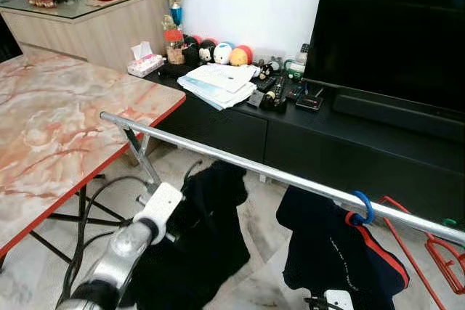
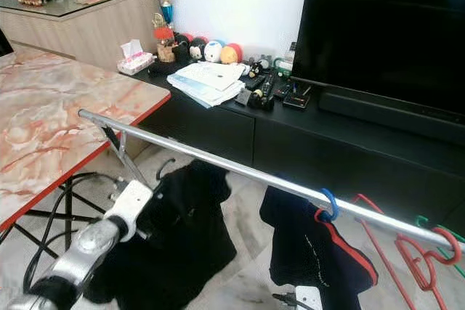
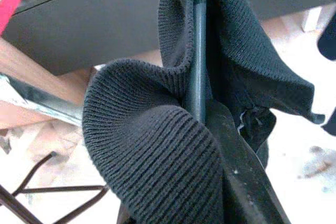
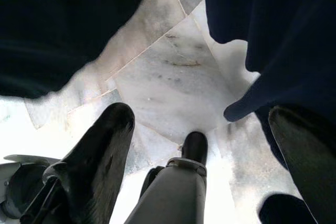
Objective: Hang hanger
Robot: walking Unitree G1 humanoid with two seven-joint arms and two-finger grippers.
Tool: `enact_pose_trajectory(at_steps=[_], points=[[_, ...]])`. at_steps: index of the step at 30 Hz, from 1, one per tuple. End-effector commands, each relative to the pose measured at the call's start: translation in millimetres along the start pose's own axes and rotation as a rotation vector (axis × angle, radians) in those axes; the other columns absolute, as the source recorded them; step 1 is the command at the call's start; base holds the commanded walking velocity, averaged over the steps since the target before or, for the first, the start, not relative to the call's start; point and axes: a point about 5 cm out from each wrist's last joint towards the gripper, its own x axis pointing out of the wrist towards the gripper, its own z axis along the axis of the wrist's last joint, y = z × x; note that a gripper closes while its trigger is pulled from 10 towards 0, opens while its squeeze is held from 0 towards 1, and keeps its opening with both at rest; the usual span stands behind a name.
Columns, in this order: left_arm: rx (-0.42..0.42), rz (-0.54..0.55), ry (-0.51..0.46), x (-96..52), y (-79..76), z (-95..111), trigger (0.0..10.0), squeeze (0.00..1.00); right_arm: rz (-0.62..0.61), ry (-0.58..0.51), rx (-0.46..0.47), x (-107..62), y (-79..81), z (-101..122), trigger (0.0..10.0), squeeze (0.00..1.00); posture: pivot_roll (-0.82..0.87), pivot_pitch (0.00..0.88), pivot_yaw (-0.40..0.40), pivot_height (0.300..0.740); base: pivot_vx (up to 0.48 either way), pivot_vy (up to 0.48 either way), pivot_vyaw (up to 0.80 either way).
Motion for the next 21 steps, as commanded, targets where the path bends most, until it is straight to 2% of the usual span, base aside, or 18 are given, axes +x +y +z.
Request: enact_pose_trajectory(at_steps=[1, 11, 15, 21], points=[[-0.008, 0.019, -0.010, 3.3, 3.1, 5, 10.0, 0.00, 0.004, 0.007, -0.006, 0.3, 1.1, 0, 10.0, 0.00, -0.04, 0.068, 0.050, 0.740, 0.000, 0.000, 0.00], [0.004, 0.015, -0.034, 16.0, 3.3, 24, 10.0, 0.00, 0.002, 0.006, -0.008, 0.1, 0.3, 0, 10.0, 0.00, -0.04, 0.070, 0.046, 0.740, 0.000, 0.000, 0.00], [-0.017, 0.079, -0.001, 18.8, 12.3, 25, 10.0, 0.00, 0.004, 0.008, -0.010, 0.0, 0.0, -1, 10.0, 0.00, -0.04, 0.073, 0.045, 0.740, 0.000, 0.000, 0.00], [-0.048, 0.112, 0.003, 22.5, 15.3, 31, 10.0, 0.00, 0.004, 0.008, -0.013, 0.0, -0.1, 0, 10.0, 0.00, -0.04, 0.074, 0.040, 0.740, 0.000, 0.000, 0.00]])
